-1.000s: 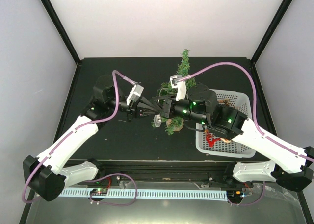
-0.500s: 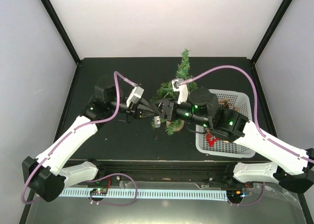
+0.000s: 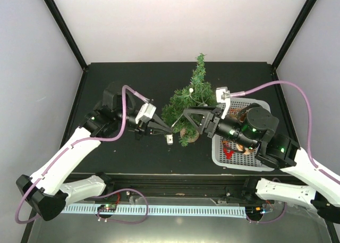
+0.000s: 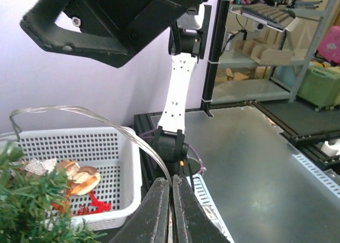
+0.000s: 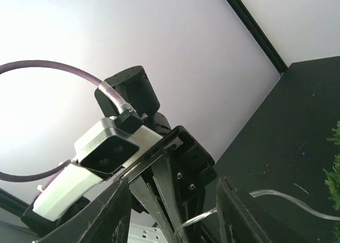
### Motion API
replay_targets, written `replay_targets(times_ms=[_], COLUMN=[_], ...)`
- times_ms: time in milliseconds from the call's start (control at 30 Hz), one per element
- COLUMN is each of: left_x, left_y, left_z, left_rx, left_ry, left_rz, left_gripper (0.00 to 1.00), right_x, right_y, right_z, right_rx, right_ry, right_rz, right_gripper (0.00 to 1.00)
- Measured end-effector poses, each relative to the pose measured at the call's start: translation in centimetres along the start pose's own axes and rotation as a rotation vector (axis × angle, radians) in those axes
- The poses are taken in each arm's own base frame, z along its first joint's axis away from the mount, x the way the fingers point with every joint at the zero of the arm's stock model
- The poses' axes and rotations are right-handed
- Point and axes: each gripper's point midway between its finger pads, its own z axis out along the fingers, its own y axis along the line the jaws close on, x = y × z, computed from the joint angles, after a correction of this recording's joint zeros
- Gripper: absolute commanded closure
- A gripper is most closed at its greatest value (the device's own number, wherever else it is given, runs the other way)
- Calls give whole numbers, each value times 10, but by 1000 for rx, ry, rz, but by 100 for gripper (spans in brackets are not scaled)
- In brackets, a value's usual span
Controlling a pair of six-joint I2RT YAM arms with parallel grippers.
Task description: Decorate the small christmas tree
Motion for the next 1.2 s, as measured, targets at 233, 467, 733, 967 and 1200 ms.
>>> replay_targets(times_ms=[233,467,733,967,1200], left_x=[32,71,123,138,142], left_y=[-8,-9,12,41,76], left_z=[11,10,-2,-21,-40], left_rx=[-9,-39,-122,-269,-419], left_ry=[108,262,501,657,782], left_rz=[34,90,112,218,342], left_gripper=[99,98,98,98,98], right_x=[28,41,14,13,13], right_y=[-21,-36,-26,-32,-31], right_z=[-8,-25,-46,-49,-50], right_rx=[-8,10,17,46,45], right_ry=[25,23,-68,-75,-78], right_rz=[5,3,-39,-49,-50], right_gripper=[56,56,56,56,56])
